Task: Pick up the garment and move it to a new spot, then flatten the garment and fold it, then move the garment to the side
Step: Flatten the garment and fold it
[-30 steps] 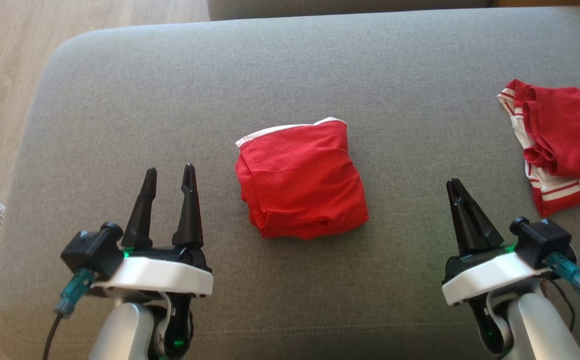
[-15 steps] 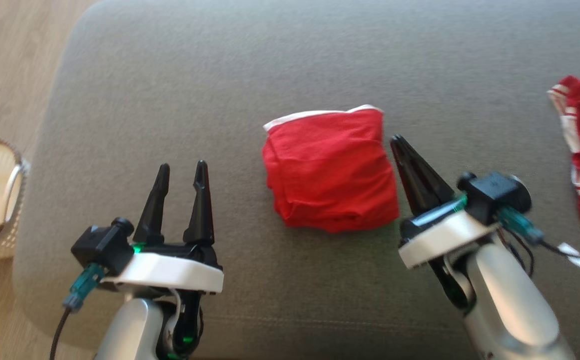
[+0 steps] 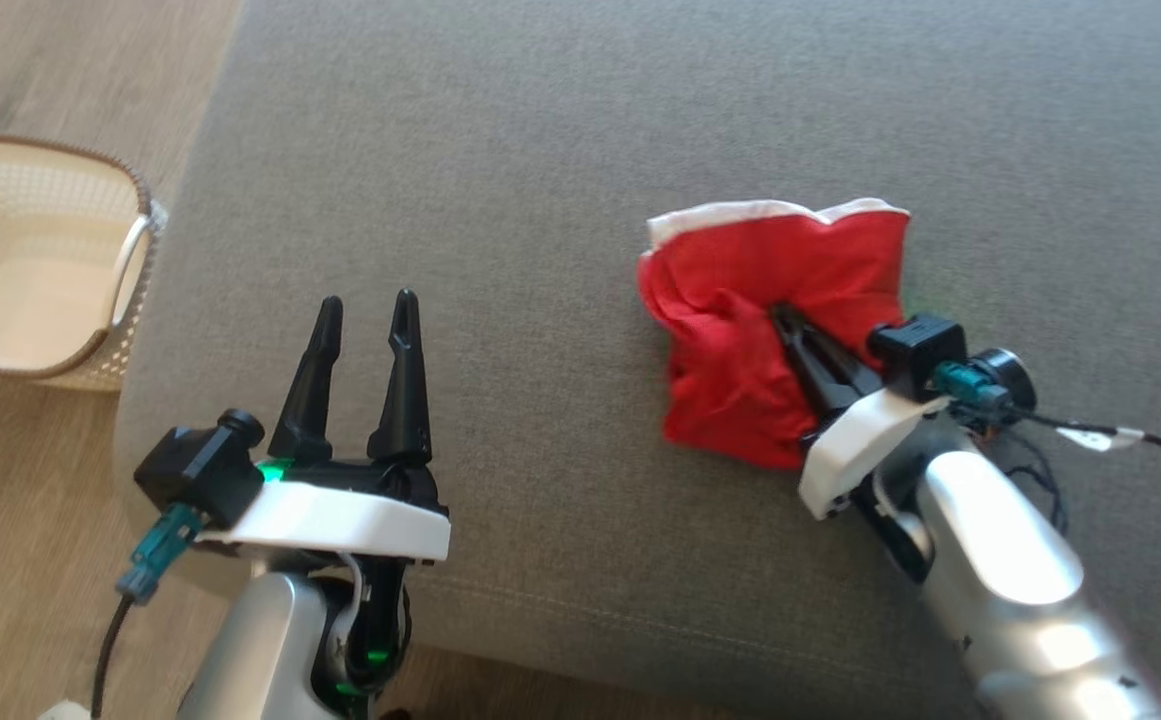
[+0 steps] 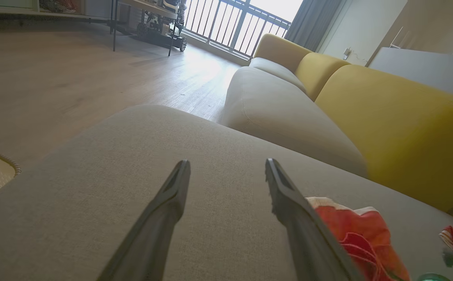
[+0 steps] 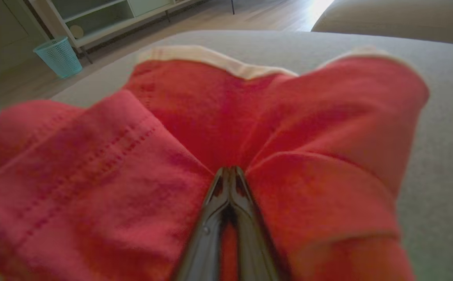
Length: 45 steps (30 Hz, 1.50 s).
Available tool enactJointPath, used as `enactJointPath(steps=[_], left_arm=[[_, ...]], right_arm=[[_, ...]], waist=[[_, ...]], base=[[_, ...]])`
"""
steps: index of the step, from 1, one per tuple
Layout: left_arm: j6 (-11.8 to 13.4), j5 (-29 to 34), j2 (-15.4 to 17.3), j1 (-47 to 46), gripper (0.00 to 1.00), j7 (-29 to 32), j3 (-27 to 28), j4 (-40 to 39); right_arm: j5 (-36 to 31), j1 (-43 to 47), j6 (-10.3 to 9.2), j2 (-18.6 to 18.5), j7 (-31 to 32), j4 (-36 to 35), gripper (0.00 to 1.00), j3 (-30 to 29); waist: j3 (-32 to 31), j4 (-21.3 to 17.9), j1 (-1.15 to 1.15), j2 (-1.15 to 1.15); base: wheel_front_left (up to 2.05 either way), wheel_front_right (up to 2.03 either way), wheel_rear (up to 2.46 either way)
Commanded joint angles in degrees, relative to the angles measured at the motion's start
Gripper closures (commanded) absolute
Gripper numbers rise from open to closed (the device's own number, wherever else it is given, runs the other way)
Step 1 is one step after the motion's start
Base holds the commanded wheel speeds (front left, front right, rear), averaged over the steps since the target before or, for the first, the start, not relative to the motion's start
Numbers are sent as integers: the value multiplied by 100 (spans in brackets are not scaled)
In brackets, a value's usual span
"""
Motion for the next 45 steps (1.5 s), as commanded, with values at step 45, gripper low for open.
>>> enactJointPath(steps=[45], left_arm=[[-33,130,42,76,0,-34,445,-114]], right_arm=[[518,799,-1,-135,-84,-1855,100,-503]], waist=[[-868,-805,0,0]], base=[[0,0,0]])
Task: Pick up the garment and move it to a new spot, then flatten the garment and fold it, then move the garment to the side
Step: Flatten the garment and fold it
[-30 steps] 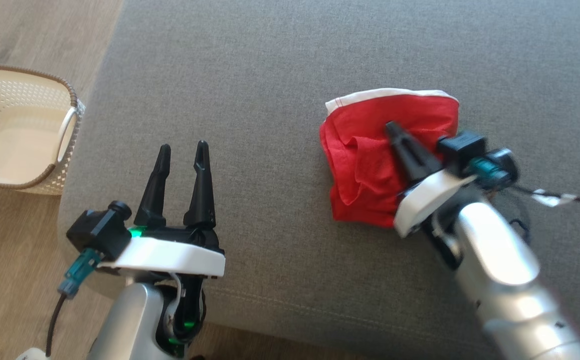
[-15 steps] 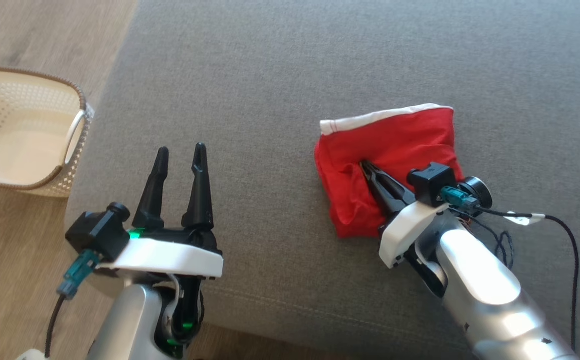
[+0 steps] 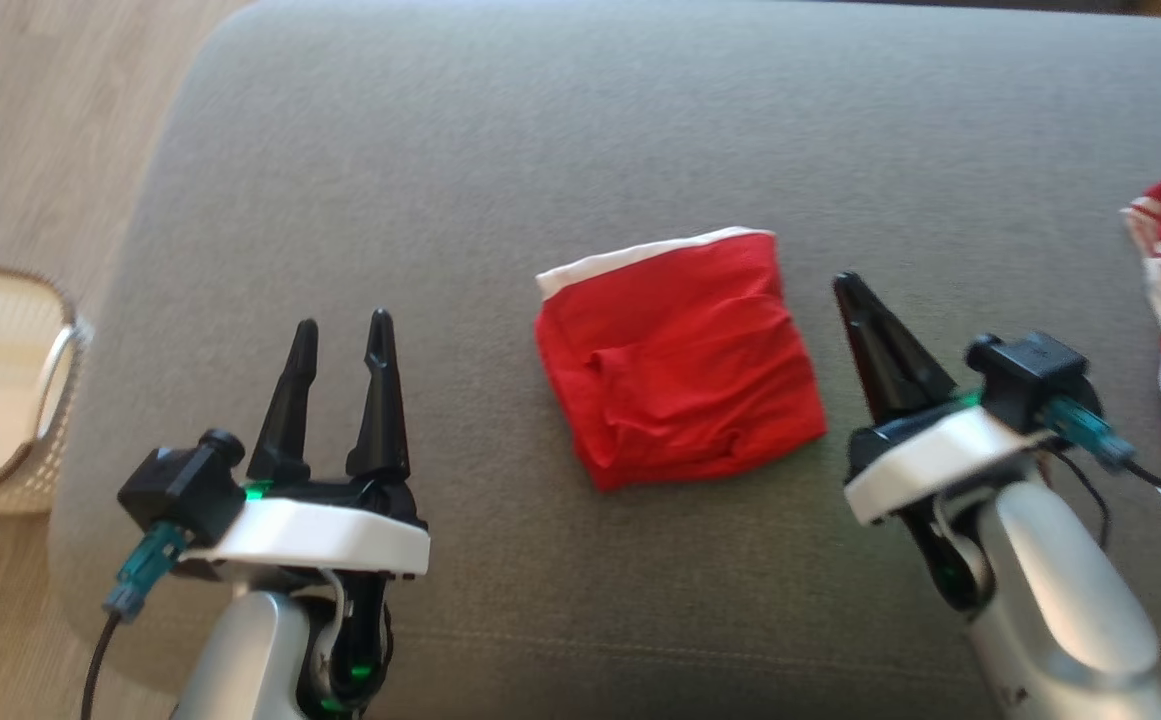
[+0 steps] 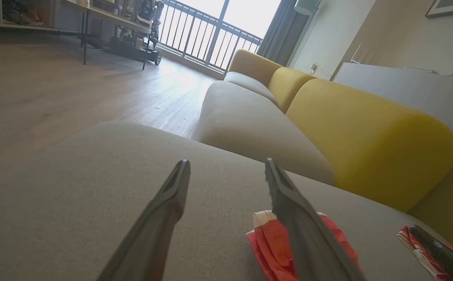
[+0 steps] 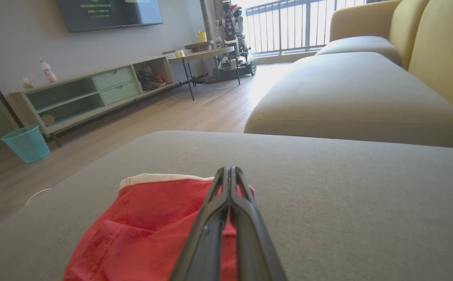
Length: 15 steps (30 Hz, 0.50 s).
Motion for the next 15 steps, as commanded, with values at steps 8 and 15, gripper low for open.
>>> enactJointPath(steps=[8,15], left_arm=[[-67,154,42,182,0,-35,297,-89],[-70,205,42,334,0,-35,218,-30]], right_arm=[[-594,1033,-2,169,-14,-1035,0,-1005],[-691,1543,-2,370,-14,-1248,0,-1369]], waist=[[-593,-654,0,0],[-698,-792,0,0]], base=[[0,0,0],[0,0,0]])
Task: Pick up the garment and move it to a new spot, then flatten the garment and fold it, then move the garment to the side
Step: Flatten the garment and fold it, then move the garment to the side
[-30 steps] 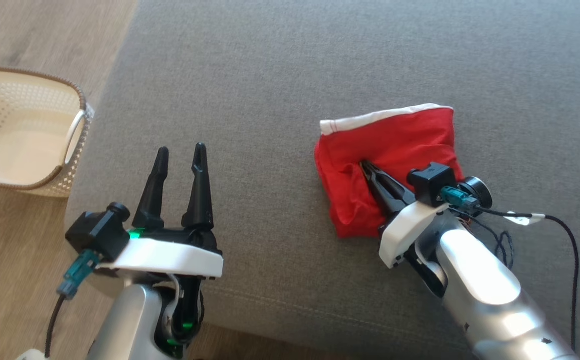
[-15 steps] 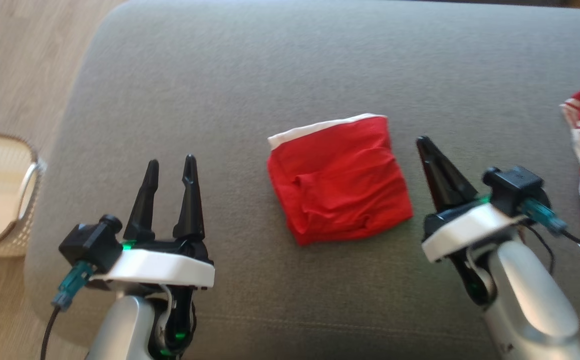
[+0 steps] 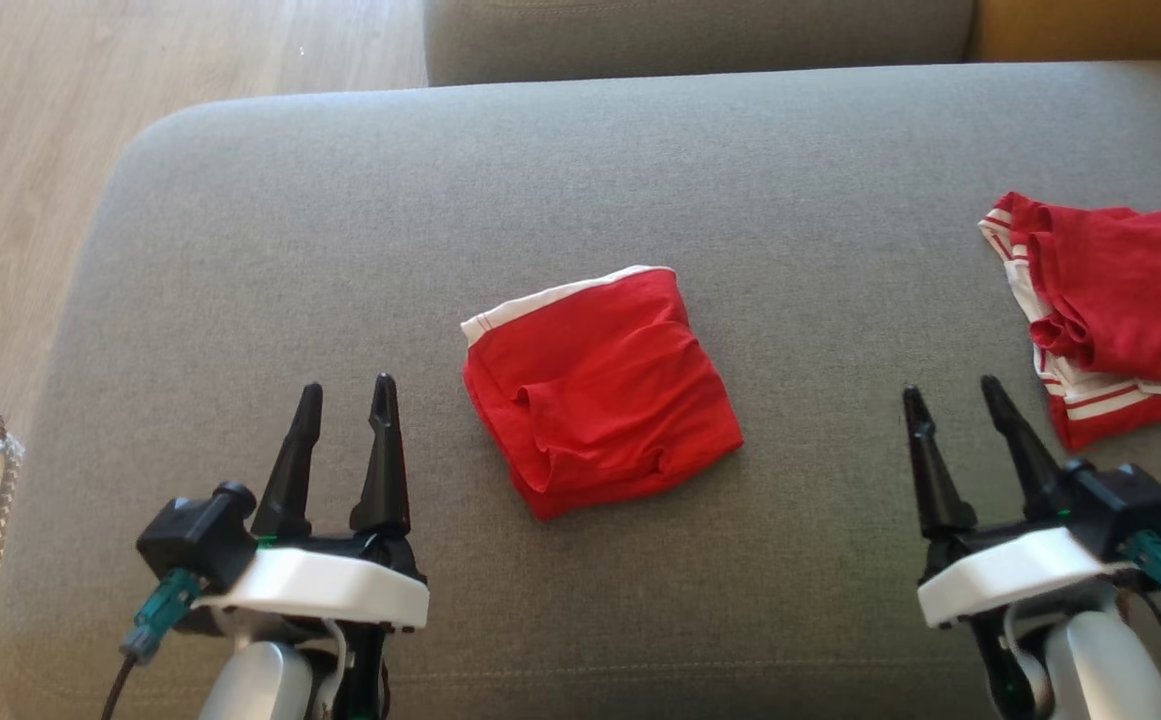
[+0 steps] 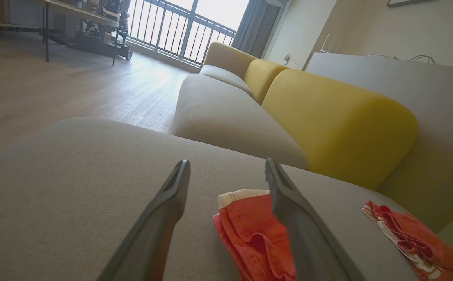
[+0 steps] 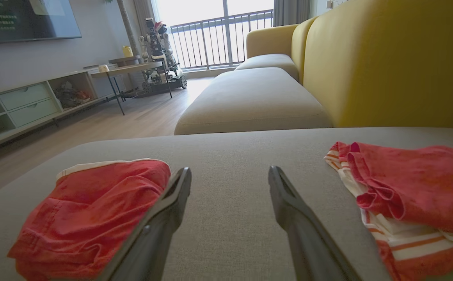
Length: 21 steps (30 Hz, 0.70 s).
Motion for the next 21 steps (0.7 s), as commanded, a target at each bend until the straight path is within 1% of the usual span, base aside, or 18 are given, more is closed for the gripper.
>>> enactJointPath(steps=[1,7,11,14,18,21], left_arm=[[-21,-7,39,-142,0,-35,126,-164],[-39,45,39,-94,0,-35,109,-93],[-32,74,39,-102,0,-35,214,-68],[-82,80,39,-196,0,-35,232,-63],[-105,59,39,-287,0,-35,170,-65],[-98,23,39,-340,0,-35,113,-70]], right_arm=[[-19,-85,-2,14,-14,-215,0,14],[-23,3,-2,67,-14,-245,0,-32],[-57,-27,-2,83,-14,-197,0,-49],[-21,-182,-2,87,-14,-93,0,76],[-2,-464,-2,-22,-11,180,0,342],[212,-765,-2,-97,76,460,0,606]], waist=[[-18,-23,0,0],[25,-37,0,0],[96,0,0,0],[231,93,0,0],[392,258,0,0],[535,402,0,0]], base=[[0,0,0],[0,0,0],[0,0,0],[0,0,0],[0,0,0],[0,0,0]])
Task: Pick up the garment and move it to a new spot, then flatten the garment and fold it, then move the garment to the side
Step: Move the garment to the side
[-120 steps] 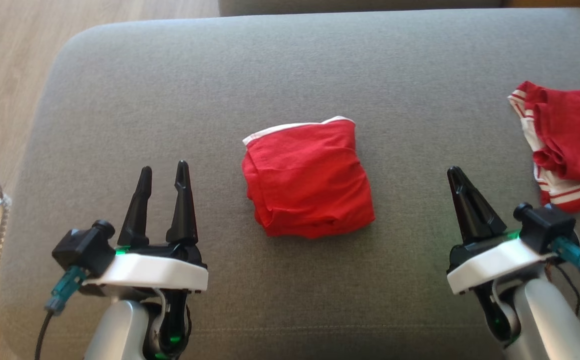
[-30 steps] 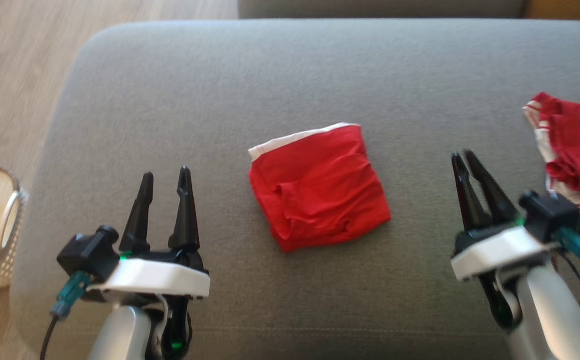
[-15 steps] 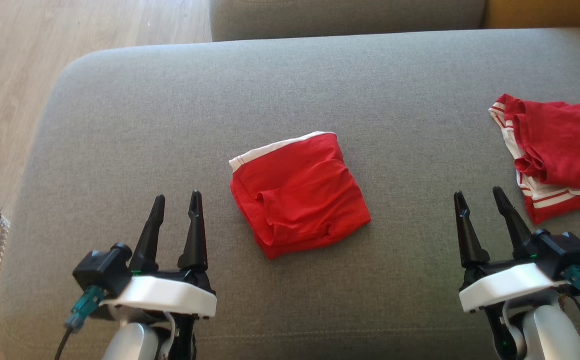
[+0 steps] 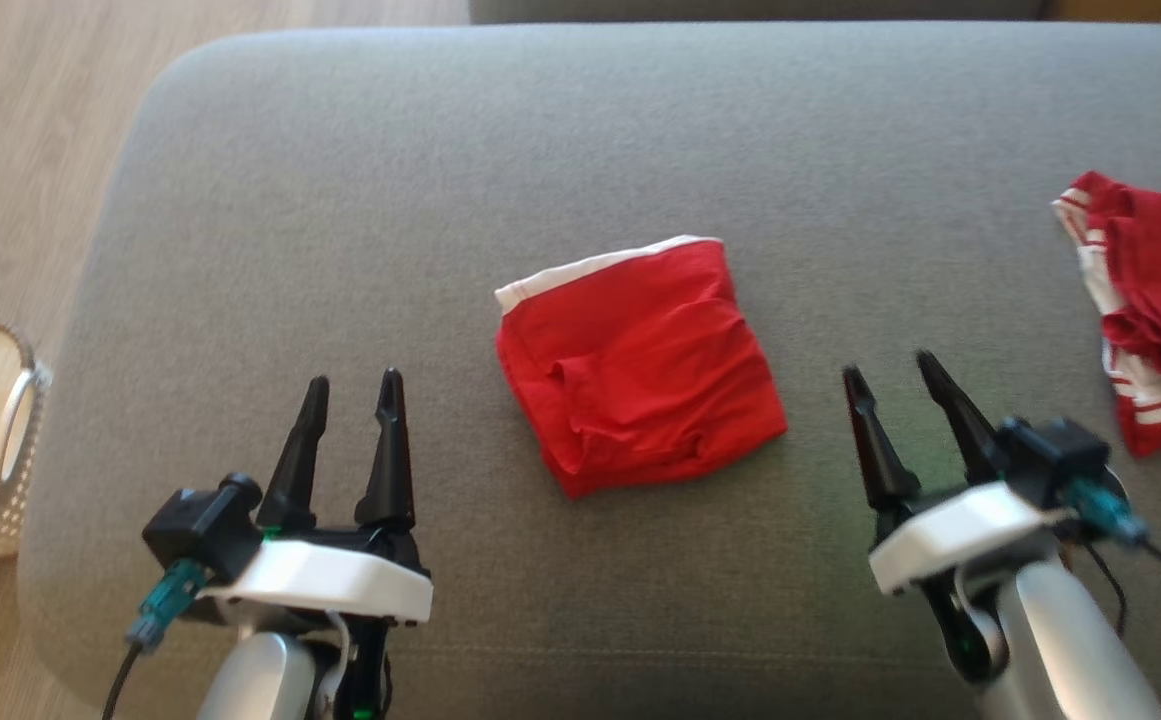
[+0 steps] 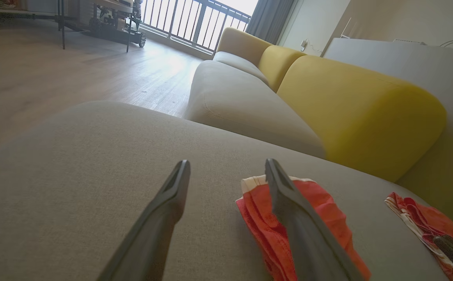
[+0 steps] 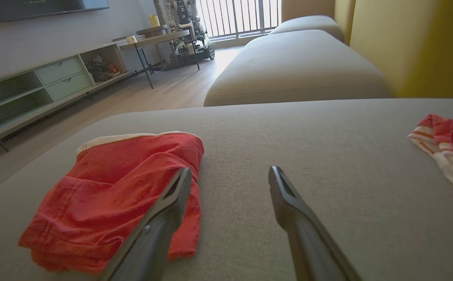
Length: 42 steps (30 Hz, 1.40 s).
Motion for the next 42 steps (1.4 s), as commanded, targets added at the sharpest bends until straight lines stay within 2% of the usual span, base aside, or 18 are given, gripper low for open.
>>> enactJointPath(steps=[1,13,27,28,29,30,31,37,42], left_arm=[[5,-28,37,-278,0,-35,130,-175],[26,-134,37,-506,0,-35,17,-185],[59,-192,37,-594,0,-35,-13,-203],[60,-190,37,-594,0,-35,-14,-203],[62,-189,37,-592,0,-35,-16,-202],[62,-189,37,-592,0,-35,-16,-202],[62,-187,37,-590,0,-35,-18,-200],[48,-122,37,-568,0,-35,-6,-200],[8,-79,37,-560,0,-35,16,-204]], right_arm=[[137,-329,-2,-82,41,-82,0,231],[1574,-1511,-2,-531,670,1197,0,1103],[2510,-2225,-2,-685,974,2163,0,2179],[2550,-2257,-2,-701,1009,2206,11,2277],[2532,-2297,-2,-748,991,2260,69,2363],[2532,-2297,-2,-748,991,2260,69,2363],[2456,-2344,-2,-810,929,2329,100,2443],[1991,-2612,-2,-953,309,2751,100,2588],[1439,-2800,-2,-1049,59,2915,100,2690]], waist=[[144,141,0,0],[559,706,0,0],[644,835,0,0],[639,830,0,0],[633,823,0,0],[633,823,0,0],[625,812,0,0],[554,642,0,0],[503,351,0,0]], base=[[0,0,0],[0,0,0],[0,0,0],[0,0,0],[0,0,0],[0,0,0],[0,0,0],[0,0,0],[0,0,0]])
